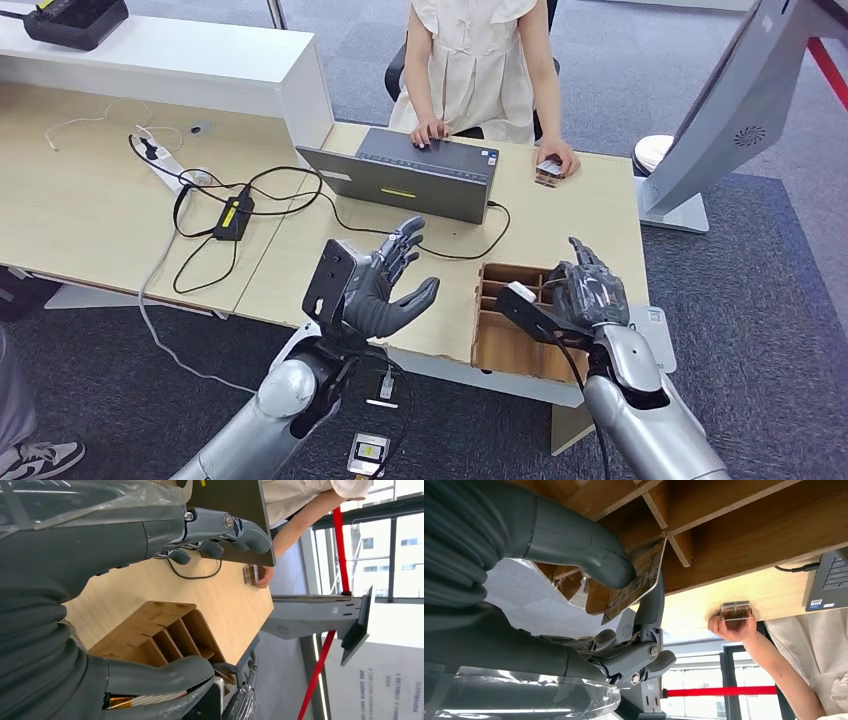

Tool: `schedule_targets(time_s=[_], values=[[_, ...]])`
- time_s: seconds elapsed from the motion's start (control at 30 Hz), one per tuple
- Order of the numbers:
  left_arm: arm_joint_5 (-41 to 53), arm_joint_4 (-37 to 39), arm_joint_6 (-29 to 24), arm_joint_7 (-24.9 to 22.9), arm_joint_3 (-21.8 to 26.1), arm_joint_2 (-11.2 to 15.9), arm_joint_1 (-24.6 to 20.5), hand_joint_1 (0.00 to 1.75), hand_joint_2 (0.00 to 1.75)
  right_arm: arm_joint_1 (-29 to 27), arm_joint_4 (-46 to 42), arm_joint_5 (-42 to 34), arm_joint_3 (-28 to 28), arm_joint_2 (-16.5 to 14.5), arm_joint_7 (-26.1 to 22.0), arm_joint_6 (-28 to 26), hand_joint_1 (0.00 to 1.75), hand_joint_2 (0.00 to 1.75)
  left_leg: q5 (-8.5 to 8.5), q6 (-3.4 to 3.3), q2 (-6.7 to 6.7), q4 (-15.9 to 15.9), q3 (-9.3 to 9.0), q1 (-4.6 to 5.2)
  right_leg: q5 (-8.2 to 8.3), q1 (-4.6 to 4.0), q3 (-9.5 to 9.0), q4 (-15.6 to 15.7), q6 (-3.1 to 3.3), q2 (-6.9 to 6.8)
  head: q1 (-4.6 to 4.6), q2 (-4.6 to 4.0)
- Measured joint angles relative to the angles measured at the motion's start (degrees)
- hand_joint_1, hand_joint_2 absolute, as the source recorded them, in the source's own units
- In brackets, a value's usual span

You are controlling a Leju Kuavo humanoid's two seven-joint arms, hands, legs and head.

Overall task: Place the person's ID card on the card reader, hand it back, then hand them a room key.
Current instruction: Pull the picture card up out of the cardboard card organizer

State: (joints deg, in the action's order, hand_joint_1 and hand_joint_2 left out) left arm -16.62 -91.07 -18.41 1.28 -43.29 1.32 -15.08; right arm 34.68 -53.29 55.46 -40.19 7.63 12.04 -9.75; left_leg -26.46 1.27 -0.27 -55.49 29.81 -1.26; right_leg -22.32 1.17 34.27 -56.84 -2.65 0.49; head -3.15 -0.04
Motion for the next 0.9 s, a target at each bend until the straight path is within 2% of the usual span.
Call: schedule_targets(time_s=[0.3, 0.37, 0.47, 0.53, 0.9], values=[[0.1, 0.0, 0.0, -0.1, 0.0, 0.0, 0.1, 0.00, 1.75, -0.1, 0.0, -0.3, 0.0, 0.0, -0.1, -0.9, 1.75, 1.75, 0.00, 0.00, 0.00, 0.0, 0.00, 0.00, 0.00, 0.00, 0.00, 0.0, 0.00, 0.00, 0.00, 0.00], [0.3, 0.0, 0.1, -0.2, 0.0, 0.1, 0.1, 0.00, 1.75, 0.0, 0.0, -0.2, 0.0, -0.1, -0.1, -4.2, 1.75, 1.75, 0.00, 0.00, 0.00, 0.0, 0.01, 0.00, 0.00, 0.00, 0.01, 0.0, 0.00, 0.00, 0.00, 0.00], [1.0, 0.0, 0.6, -0.4, 0.0, 0.0, 0.1, 0.00, 1.75, 0.5, -1.5, 0.5, 0.7, -0.2, -0.9, -13.3, 1.75, 1.75, 0.00, 0.00, 0.01, 0.0, 0.00, 0.00, 0.00, 0.00, 0.02, 0.0, 0.00, 0.01, 0.00, 0.00], [1.0, 0.0, 0.9, -0.4, -0.1, 0.0, -0.1, 0.00, 1.75, 1.0, -3.4, 1.0, 1.5, -0.1, -1.3, -15.4, 1.75, 1.75, 0.00, 0.00, 0.01, 0.0, 0.00, 0.00, 0.00, 0.00, 0.03, 0.0, 0.00, 0.01, 0.00, 0.00], [0.7, 0.4, 2.3, -0.4, -0.7, -0.6, -1.1, 0.00, 1.75, 2.6, -9.4, 1.8, 4.8, 1.2, -1.2, -15.4, 1.75, 1.75, 0.00, 0.00, 0.01, 0.0, -0.02, 0.01, 0.01, 0.00, 0.03, 0.0, 0.00, 0.01, -0.01, 0.00]])
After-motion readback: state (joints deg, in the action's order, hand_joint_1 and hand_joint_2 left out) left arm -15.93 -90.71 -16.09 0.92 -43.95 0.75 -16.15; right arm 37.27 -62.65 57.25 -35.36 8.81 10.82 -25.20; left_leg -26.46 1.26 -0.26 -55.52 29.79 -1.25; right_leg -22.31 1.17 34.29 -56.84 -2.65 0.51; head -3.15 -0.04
